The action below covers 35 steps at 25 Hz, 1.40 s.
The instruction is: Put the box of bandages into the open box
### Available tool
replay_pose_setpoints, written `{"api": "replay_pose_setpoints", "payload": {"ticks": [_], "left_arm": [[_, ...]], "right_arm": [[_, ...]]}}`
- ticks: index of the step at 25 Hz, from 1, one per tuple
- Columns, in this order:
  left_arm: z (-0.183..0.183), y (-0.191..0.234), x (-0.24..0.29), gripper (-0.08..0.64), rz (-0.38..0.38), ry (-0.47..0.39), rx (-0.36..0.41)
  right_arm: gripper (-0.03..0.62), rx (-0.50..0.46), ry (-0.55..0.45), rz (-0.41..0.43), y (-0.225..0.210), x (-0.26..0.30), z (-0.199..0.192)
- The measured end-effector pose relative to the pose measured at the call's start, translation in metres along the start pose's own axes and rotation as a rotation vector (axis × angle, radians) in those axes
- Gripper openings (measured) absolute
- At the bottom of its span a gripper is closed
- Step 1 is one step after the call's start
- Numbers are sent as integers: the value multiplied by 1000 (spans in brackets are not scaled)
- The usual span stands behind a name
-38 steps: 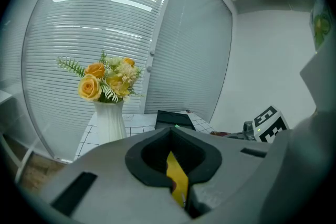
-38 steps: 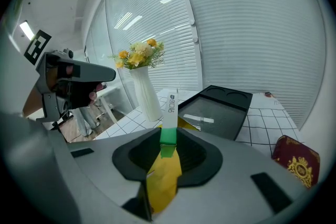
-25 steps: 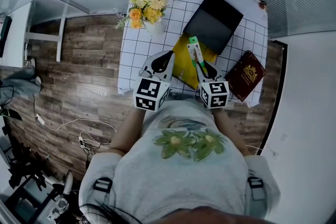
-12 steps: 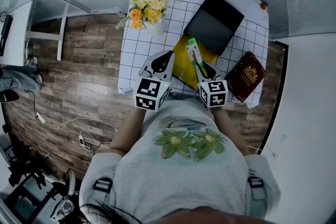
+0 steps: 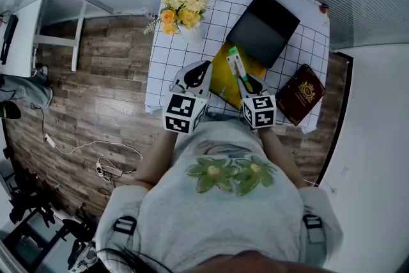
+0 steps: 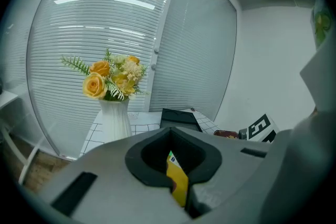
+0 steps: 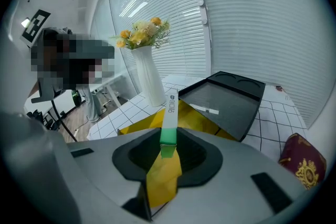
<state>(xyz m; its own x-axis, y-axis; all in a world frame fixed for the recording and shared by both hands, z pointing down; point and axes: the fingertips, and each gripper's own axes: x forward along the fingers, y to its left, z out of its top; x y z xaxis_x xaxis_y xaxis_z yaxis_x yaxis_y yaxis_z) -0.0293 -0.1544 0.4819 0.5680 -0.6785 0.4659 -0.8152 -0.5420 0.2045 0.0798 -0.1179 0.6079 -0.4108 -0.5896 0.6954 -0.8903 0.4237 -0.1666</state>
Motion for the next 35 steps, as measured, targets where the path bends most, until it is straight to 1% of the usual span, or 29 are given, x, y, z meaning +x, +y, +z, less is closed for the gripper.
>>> {"api": "replay_pose_setpoints", "payload": {"ticks": [8, 16, 35], "left_arm": [[0, 2, -3, 6, 4, 1, 4], [-2, 6, -6, 6, 8, 5, 3], [-4, 13, -6, 6, 8, 12, 5]], "right_arm": [[92, -26, 31, -9, 2, 7, -3], [92, -39, 38, -10, 3, 13, -5], [92, -93, 76, -56, -3, 25, -16]]}}
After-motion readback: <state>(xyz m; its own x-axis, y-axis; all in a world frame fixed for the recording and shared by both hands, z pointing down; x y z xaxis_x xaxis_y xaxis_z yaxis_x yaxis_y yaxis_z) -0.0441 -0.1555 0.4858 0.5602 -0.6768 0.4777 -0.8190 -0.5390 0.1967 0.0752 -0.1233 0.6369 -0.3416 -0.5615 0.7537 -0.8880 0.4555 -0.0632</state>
